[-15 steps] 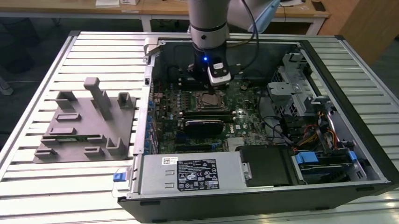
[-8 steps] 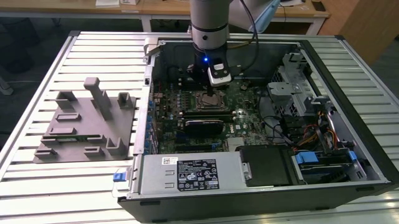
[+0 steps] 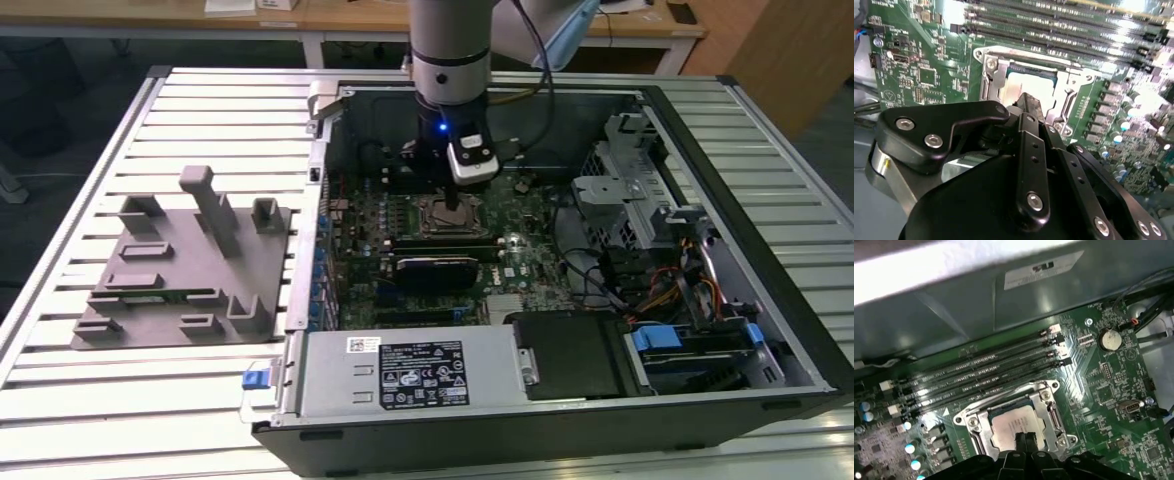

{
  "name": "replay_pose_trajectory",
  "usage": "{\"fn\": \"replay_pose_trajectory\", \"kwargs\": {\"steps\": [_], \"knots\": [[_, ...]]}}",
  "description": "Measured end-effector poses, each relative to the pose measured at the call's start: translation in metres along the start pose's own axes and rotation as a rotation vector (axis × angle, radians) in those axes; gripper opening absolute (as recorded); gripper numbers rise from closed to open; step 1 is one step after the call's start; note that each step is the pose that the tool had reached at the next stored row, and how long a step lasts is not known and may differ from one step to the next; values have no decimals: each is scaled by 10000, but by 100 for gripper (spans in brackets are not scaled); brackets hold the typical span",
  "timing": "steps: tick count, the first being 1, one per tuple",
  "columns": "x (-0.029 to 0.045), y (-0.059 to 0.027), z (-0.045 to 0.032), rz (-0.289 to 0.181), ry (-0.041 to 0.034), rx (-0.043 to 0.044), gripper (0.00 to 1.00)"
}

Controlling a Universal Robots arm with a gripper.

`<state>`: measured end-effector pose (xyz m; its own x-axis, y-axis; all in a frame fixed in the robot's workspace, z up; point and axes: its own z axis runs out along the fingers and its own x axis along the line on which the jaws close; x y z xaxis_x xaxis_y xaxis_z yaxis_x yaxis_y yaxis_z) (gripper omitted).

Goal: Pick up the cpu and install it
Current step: 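Install the first cpu locking lever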

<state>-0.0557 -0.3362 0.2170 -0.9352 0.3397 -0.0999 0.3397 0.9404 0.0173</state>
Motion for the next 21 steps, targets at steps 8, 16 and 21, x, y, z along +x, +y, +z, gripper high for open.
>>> {"fn": "replay_pose_trajectory", "kwargs": {"steps": [8, 16, 21], "knots": [[-36, 12, 20, -497, 113, 143, 11], [-36, 13, 26, -1333, 139, 73, 11], [-40, 14, -4, -1396, 140, 68, 11]]}}
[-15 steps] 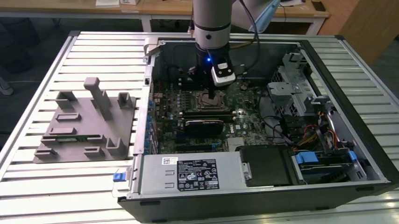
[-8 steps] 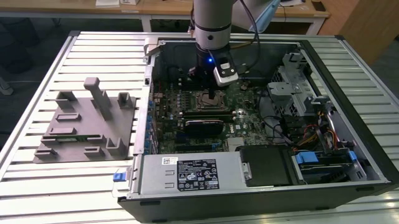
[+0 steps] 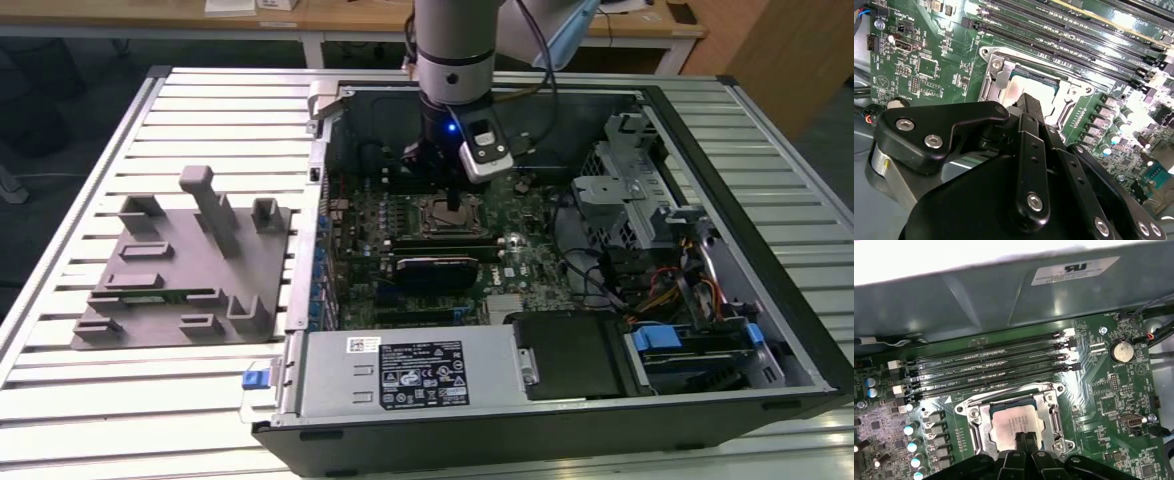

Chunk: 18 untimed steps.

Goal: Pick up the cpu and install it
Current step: 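Install the first cpu locking lever, then install the second cpu locking lever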

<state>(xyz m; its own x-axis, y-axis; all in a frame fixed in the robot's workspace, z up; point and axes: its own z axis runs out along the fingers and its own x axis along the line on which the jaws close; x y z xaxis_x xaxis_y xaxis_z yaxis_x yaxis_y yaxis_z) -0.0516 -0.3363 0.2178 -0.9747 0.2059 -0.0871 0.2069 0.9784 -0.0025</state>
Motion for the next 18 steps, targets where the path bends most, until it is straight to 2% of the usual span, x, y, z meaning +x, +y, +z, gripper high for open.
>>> {"fn": "replay_pose_trajectory", "kwargs": {"steps": [6, 18], "knots": [[-7, 0, -76, -1, 1, 0, 11], [-10, 0, -118, 0, 0, 1, 11]]}}
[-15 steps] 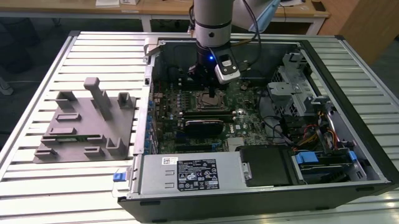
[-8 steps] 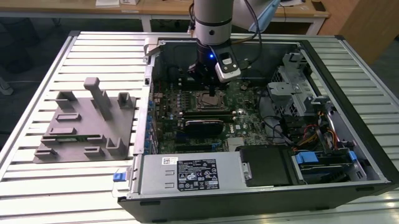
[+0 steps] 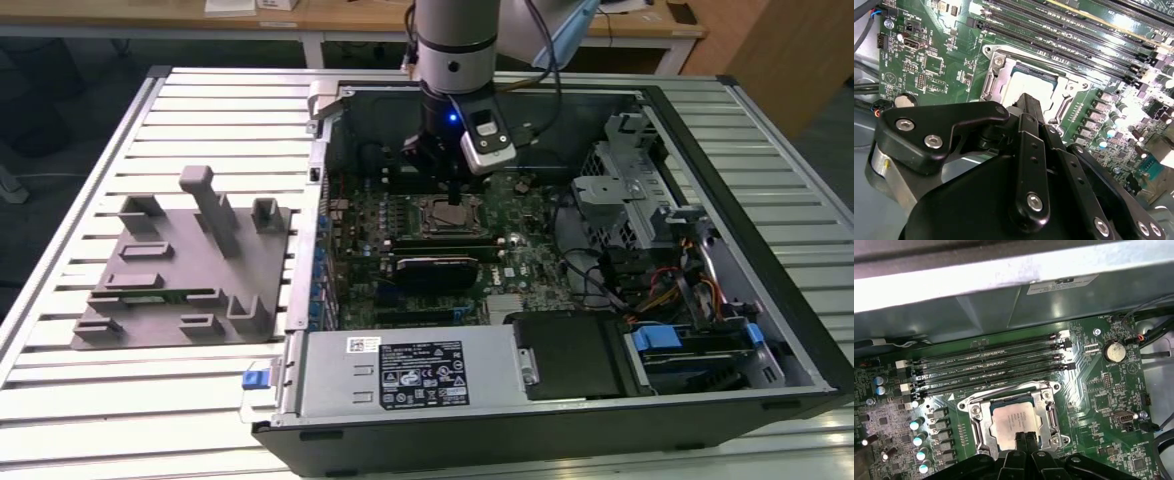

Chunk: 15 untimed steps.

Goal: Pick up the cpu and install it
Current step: 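Install the second cpu locking lever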

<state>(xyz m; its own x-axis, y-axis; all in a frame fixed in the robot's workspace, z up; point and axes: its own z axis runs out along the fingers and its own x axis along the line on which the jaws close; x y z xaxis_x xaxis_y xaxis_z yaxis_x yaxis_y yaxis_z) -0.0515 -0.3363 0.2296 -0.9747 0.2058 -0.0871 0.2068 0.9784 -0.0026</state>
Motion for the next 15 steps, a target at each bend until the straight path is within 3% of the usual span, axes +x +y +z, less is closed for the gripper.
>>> {"fn": "replay_pose_trajectory", "kwargs": {"steps": [11, 15], "knots": [[-9, 0, -103, 0, 0, 0, 11], [-9, 0, -107, 1, -1, -3, 11]]}}
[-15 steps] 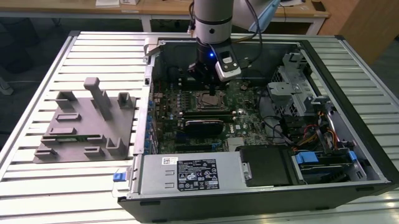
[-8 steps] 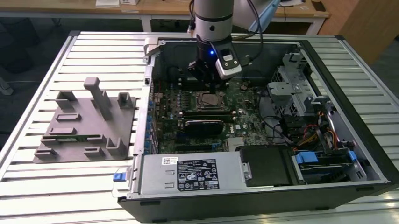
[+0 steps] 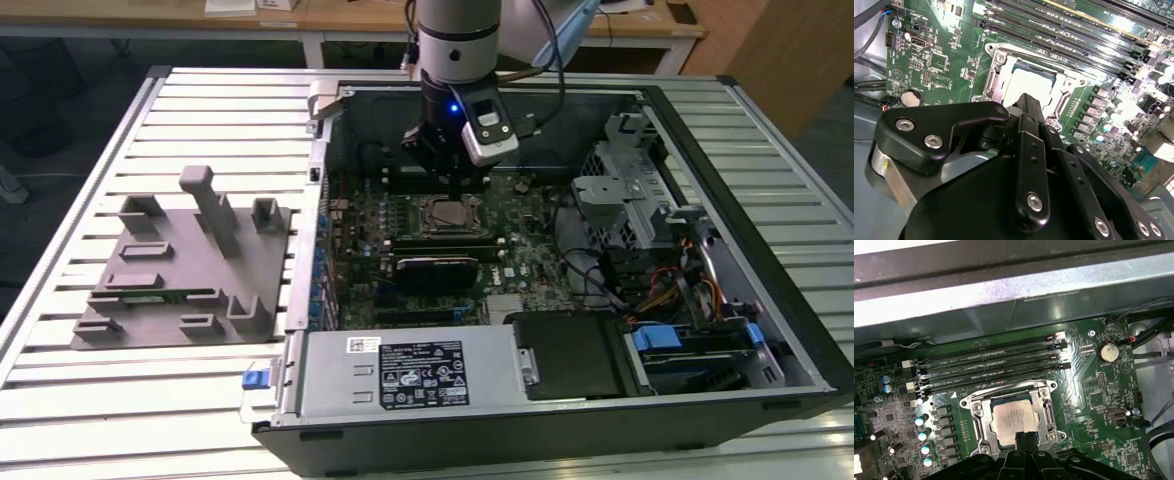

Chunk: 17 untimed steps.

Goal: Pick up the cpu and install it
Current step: 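Install the second cpu locking lever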

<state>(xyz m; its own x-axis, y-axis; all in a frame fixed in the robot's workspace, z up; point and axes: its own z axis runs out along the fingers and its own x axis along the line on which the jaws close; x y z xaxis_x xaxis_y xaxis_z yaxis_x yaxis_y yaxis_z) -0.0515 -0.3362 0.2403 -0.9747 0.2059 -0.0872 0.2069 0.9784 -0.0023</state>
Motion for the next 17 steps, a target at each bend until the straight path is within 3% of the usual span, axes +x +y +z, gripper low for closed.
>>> {"fn": "replay_pose_trajectory", "kwargs": {"steps": [6, 17], "knots": [[-5, -20, -1, -1, 1, 3, 11], [-30, -143, 2, -1, 1, 3, 11]]}}
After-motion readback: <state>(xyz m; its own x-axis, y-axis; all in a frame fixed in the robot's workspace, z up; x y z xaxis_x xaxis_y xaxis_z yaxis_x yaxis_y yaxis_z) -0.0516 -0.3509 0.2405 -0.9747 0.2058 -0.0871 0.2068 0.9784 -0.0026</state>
